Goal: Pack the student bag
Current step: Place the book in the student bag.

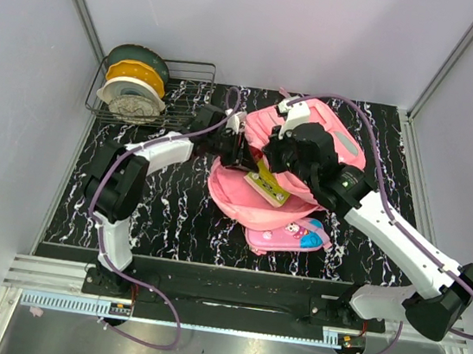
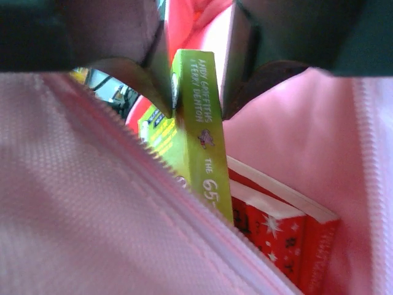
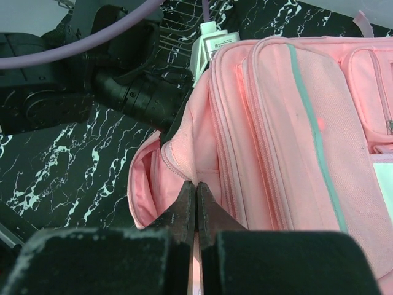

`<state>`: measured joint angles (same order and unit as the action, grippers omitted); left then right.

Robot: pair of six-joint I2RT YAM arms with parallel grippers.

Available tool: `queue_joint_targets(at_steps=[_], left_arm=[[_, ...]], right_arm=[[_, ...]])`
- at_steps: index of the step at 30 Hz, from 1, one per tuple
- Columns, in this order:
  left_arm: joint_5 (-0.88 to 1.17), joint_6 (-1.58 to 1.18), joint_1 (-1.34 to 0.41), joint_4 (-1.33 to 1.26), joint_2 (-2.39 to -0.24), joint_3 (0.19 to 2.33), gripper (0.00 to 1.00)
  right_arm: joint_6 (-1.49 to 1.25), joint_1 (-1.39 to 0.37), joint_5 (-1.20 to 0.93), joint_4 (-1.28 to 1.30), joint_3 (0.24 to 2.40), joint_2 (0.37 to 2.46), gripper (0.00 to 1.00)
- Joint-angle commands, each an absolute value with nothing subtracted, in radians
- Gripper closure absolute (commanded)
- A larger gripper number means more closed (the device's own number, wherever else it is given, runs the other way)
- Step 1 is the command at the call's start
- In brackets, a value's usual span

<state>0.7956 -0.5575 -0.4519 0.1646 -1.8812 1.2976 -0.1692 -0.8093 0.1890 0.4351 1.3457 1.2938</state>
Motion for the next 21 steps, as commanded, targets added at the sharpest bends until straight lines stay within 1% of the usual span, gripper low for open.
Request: queue_joint_targets(at_steps=[1, 2, 3, 4, 5, 6, 13, 16, 21], left_arm=[[0.727, -0.655, -0.445, -0.026, -1.833, 1.233, 0.49], [0.716, -0.666, -0.445, -0.053, -1.824, 1.201, 0.34], [0.709, -0.669, -0.445, -0.069, -1.8, 1.184, 0.23], [0.698, -0.675, -0.445, -0.081, -1.787, 1.166, 0.22], [0.692, -0.675, -0.445, -0.089, -1.776, 1.135, 0.18], [0.68, -0.675, -0.445, -0.089, -1.754, 1.125, 0.01], [0.676, -0.718, -0.459, -0.143, -1.657, 0.991, 0.01], [0.673, -0.752, -0.485, -0.17, -1.647, 0.97, 0.01], [0.646, -0.871, -0.518, -0.336, -1.684, 0.917, 0.01]], right_arm=[[-0.189, -0.821, 0.161, 0.31, 1.364, 1.233, 1.0], [-0.187, -0.821, 0.166, 0.31, 1.364, 1.235, 1.0], [-0.187, -0.819, 0.166, 0.308, 1.362, 1.238, 1.0], [-0.186, -0.819, 0.166, 0.308, 1.364, 1.239, 1.0], [-0.187, -0.821, 0.164, 0.31, 1.365, 1.242, 1.0], [-0.187, -0.819, 0.164, 0.308, 1.367, 1.247, 1.0], [-0.187, -0.819, 0.163, 0.308, 1.381, 1.27, 1.0], [-0.186, -0.821, 0.16, 0.307, 1.387, 1.276, 1.0], [-0.181, -0.821, 0.155, 0.304, 1.393, 1.279, 1.0]])
